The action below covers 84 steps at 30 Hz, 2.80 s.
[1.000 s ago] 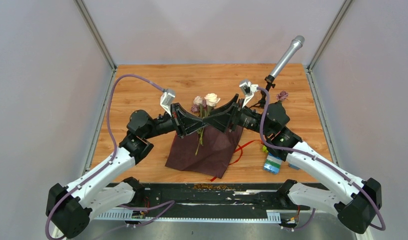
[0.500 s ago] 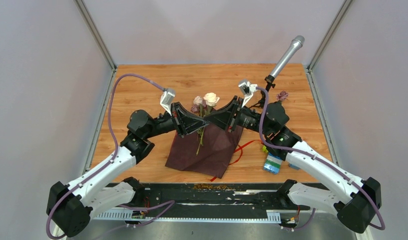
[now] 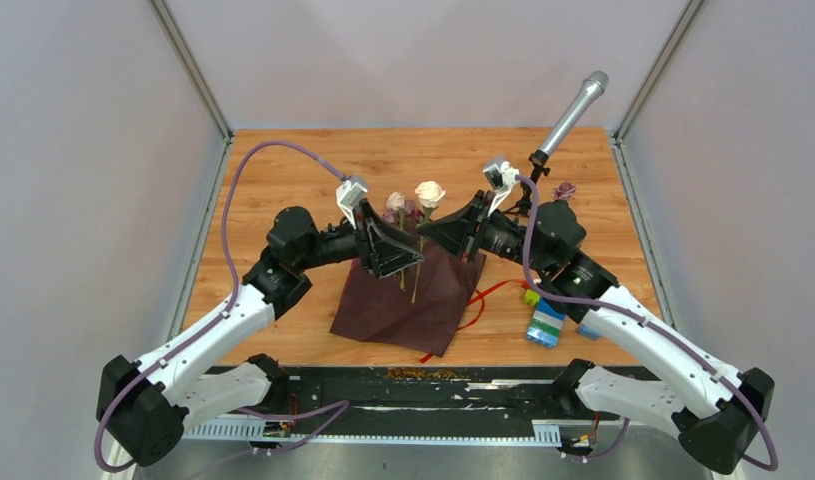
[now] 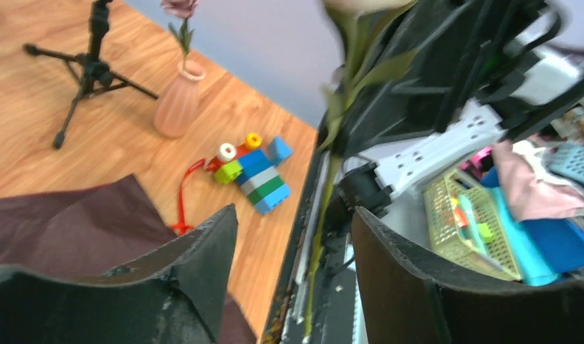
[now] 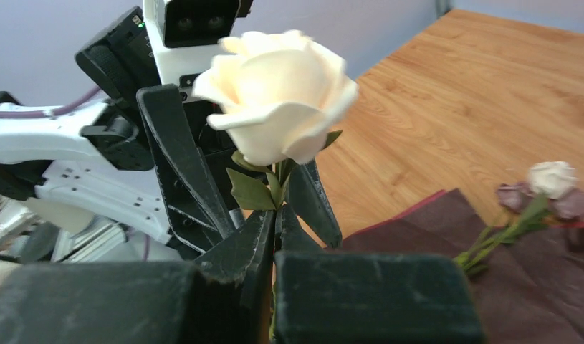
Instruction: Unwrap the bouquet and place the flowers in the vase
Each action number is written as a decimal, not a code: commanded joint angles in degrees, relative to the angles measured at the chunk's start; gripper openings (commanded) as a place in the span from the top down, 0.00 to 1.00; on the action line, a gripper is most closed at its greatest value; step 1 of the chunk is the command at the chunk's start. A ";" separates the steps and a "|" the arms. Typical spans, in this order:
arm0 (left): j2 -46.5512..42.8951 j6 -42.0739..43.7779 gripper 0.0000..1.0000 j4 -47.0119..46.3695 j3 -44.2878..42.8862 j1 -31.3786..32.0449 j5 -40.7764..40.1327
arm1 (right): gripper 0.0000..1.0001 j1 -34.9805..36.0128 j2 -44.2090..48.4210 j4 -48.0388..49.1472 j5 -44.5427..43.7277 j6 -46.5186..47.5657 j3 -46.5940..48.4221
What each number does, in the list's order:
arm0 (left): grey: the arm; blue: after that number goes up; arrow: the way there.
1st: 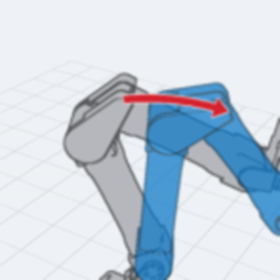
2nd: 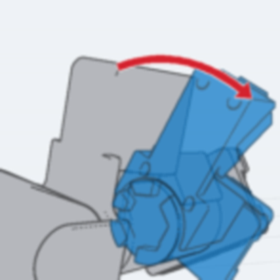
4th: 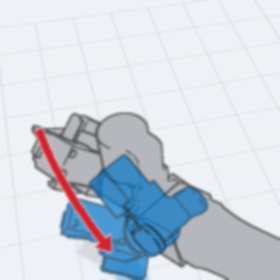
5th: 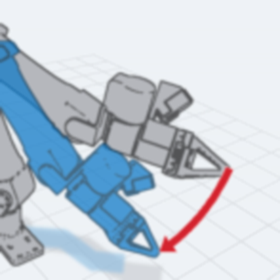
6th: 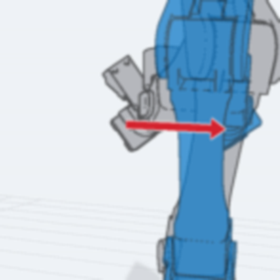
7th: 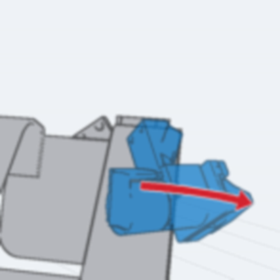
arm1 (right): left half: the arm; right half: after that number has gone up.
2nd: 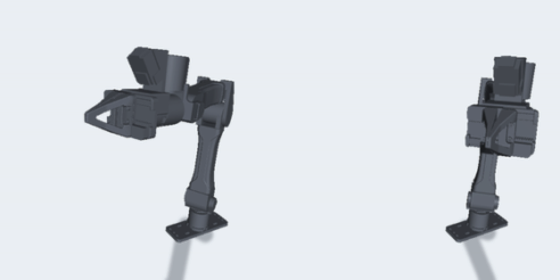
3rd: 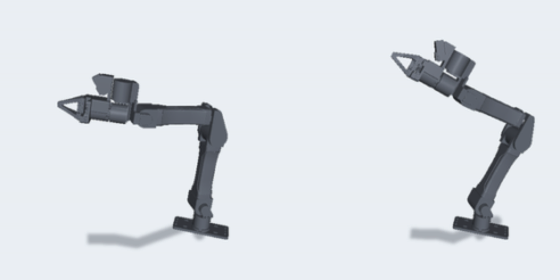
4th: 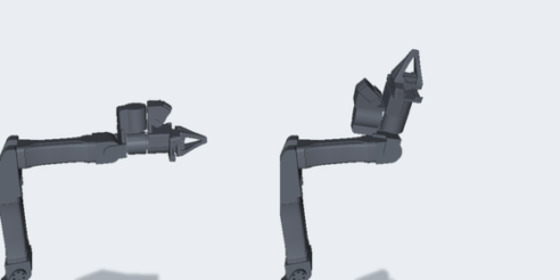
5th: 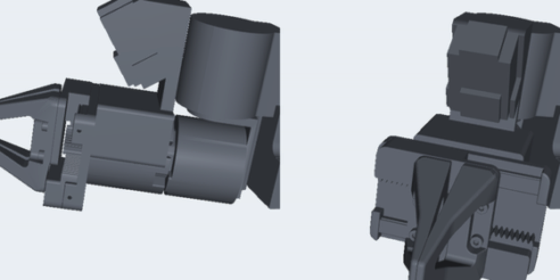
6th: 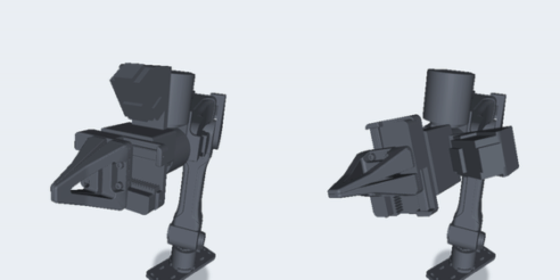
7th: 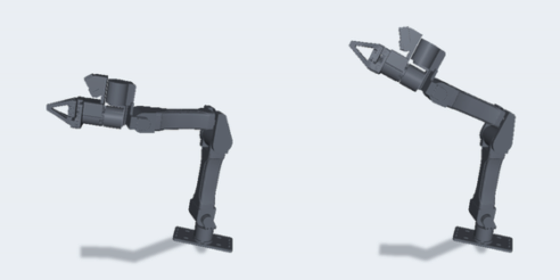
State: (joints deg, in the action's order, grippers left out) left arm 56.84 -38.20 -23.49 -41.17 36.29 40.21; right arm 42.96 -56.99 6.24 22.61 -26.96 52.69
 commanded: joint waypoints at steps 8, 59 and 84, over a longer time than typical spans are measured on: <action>-0.02 24.11 0.01 39.43 -12.63 -11.96 -8.81 | 1.00 0.15 7.80 -28.57 -36.63 18.87 11.34; -2.88 31.78 0.00 48.09 -10.69 -25.66 -44.78 | 1.00 -34.69 6.29 8.21 -41.16 27.35 -12.53; -2.00 31.35 0.00 47.96 -10.69 -25.66 -43.13 | 1.00 -34.79 3.93 11.62 -45.49 16.71 -23.65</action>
State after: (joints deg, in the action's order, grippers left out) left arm 54.81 -7.29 25.58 -51.79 10.79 -3.57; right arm 8.43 -52.21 15.33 -21.91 -7.57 29.12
